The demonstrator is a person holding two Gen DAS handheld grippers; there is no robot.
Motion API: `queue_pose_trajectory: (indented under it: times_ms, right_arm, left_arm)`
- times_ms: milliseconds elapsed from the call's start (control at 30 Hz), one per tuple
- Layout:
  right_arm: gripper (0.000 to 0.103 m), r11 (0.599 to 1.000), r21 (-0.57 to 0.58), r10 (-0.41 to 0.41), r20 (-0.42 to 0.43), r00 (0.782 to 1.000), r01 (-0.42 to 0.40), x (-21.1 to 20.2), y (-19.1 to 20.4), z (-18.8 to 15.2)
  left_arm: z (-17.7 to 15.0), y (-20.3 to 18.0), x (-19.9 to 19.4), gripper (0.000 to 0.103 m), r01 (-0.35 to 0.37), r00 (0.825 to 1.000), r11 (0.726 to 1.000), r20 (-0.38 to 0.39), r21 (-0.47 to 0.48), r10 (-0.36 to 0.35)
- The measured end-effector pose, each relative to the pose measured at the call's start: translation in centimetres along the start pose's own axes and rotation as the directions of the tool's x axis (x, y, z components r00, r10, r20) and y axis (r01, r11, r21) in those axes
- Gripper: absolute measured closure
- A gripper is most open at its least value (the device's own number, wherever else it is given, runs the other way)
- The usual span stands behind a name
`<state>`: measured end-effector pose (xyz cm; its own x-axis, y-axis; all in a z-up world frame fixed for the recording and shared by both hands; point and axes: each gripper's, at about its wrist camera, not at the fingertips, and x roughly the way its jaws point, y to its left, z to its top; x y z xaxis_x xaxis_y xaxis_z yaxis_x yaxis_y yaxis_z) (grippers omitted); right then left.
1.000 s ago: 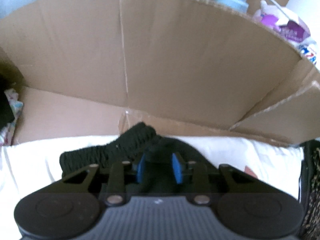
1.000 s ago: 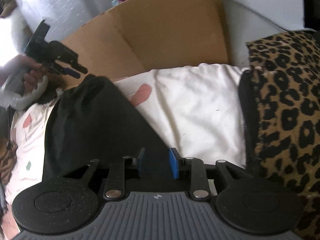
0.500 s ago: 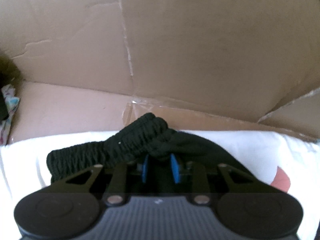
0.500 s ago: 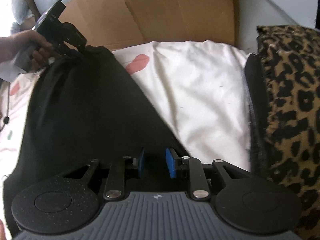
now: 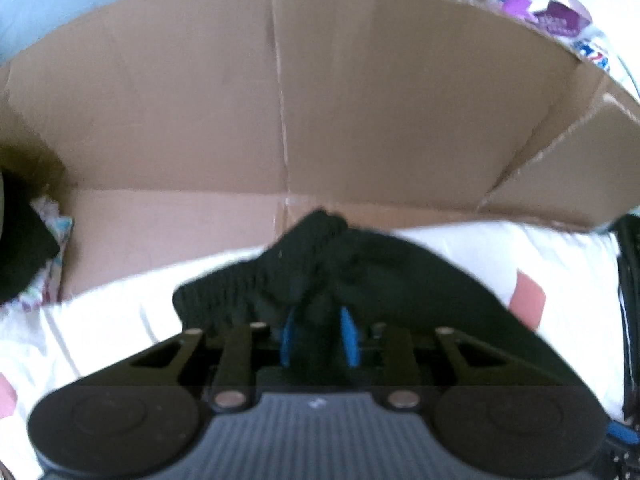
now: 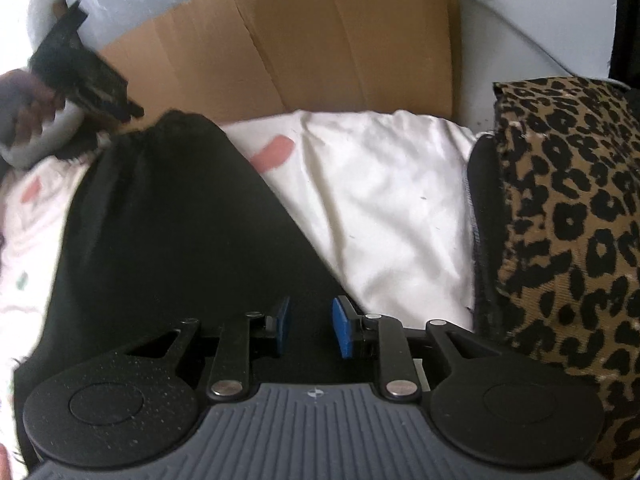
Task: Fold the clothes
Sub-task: 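Lay the shorts flat on the duvet and open the left gripper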
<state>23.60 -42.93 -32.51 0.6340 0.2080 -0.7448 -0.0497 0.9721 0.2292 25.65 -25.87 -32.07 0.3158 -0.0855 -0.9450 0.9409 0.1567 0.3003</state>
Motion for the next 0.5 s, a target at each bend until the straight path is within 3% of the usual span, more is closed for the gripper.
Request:
queue_pose_trajectory:
  times_ms: [200,400,500]
  right_arm:
    - [0.072,0.999,-0.029,0.032,-0.024,0.999,-0.032,0.8,1.4,-0.4]
    - [0.072,1.000,-0.020,-0.001,-0.058,0.998,0.000,1.1,0.4,-1.3]
    - [0.073,0.999,-0.037,-0.029,-0.070,0.997,0.026,1.2,-0.1,-1.7]
  left_arm:
    - [-1.1,0.9,2.0,0.085,-0.012,0.999,0.999,-0.040,-0.040,0.010]
    - [-1.7,1.6,4.1,0.085,-0.038,0.997,0.997,-0.062,-0.071,0.033]
    - [-2.0,0.9,4.1,0.085,-0.067,0.996,0.998,-0.053,-0.022,0.065]
